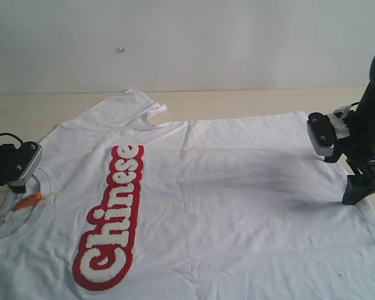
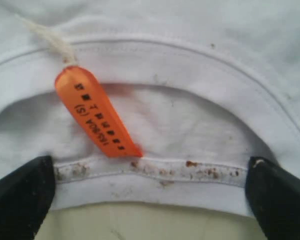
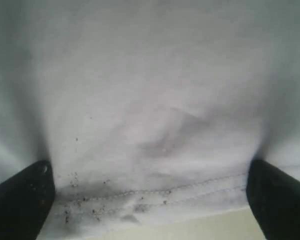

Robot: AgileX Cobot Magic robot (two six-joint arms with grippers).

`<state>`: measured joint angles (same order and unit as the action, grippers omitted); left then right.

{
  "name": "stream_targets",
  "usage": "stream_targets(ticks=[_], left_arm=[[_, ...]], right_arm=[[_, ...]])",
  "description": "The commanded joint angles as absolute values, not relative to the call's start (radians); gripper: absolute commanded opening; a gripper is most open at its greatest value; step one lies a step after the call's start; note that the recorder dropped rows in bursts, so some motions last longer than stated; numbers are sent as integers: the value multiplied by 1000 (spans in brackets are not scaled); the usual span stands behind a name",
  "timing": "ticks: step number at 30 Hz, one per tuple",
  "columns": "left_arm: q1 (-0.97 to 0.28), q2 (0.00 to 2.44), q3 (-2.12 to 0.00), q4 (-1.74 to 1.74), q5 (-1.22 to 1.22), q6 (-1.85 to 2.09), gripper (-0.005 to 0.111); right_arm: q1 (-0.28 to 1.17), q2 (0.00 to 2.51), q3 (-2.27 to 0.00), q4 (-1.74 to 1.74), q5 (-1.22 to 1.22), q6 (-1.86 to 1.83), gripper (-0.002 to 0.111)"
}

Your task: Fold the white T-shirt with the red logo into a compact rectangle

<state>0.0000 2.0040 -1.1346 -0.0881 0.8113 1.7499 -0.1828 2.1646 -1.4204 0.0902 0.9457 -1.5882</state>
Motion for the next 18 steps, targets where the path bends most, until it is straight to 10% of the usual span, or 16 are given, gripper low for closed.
stream_targets(ticks=[1,18], left_arm=[[2,2038,-1123,-75,805,1749,104],[2,2038,-1123,-75,805,1749,104]], right_arm=[[-186,2188,-1412,76,969,-1559,105],[-186,2188,-1412,76,974,-1537,105]])
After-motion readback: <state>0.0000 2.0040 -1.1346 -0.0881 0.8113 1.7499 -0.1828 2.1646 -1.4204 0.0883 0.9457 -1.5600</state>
